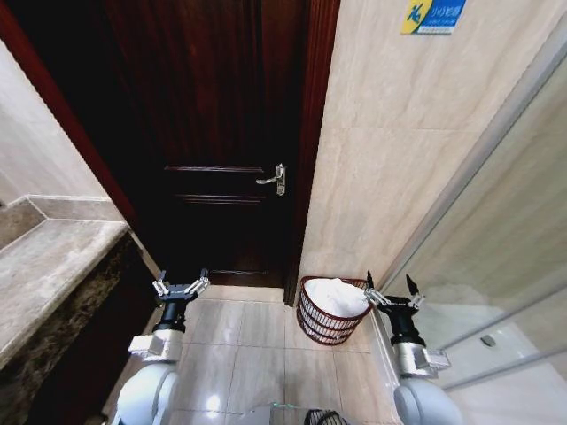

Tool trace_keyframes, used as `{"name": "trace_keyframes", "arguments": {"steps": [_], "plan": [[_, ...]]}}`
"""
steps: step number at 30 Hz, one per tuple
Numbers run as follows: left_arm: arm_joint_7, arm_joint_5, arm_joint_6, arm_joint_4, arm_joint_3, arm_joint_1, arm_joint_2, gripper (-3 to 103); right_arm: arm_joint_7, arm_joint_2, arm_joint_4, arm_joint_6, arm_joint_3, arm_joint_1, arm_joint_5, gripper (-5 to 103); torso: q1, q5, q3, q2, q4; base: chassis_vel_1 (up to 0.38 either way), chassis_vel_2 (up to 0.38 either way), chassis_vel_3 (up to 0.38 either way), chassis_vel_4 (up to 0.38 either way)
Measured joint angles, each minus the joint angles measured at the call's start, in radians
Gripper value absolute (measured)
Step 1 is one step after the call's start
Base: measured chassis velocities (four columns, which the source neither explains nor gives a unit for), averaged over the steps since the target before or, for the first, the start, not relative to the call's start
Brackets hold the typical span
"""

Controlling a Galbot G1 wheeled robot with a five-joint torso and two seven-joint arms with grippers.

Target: Discard the used towel into the hamper.

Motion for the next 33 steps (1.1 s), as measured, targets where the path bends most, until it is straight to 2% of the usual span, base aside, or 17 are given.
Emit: {"name": "trace_keyframes", "arguments": {"steps": [20, 22, 24, 33], "plan": [[0.0, 0.002, -0.005, -0.004, -0.005, 0.003, -0.003, 100, 0.0, -0.006, 0.009, -0.004, 0.002, 0.011, 0.003, 100, 0.051, 0.0, 0.062, 0.113, 0.0, 0.0, 0.0, 0.0, 0.0], [0.0, 0.002, -0.005, -0.004, -0.005, 0.003, -0.003, 100, 0.0, -0.006, 0.009, -0.004, 0.002, 0.011, 0.003, 100, 0.051, 0.0, 0.062, 0.113, 0.0, 0.0, 0.0, 0.0, 0.0], [-0.003, 0.0, -0.015, 0.0, 0.0, 0.003, -0.005, 100, 0.0, -0.006, 0.009, -0.005, 0.003, 0.011, 0.004, 100, 0.061, -0.0001, 0.074, 0.134, 0.0, 0.0, 0.0, 0.0, 0.0], [-0.01, -0.002, -0.019, 0.004, -0.001, 0.0, -0.004, 100, 0.002, -0.007, 0.008, -0.012, 0.002, 0.02, 0.005, 100, 0.065, -0.0001, 0.079, 0.144, 0.0, 0.0, 0.0, 0.0, 0.0]]}}
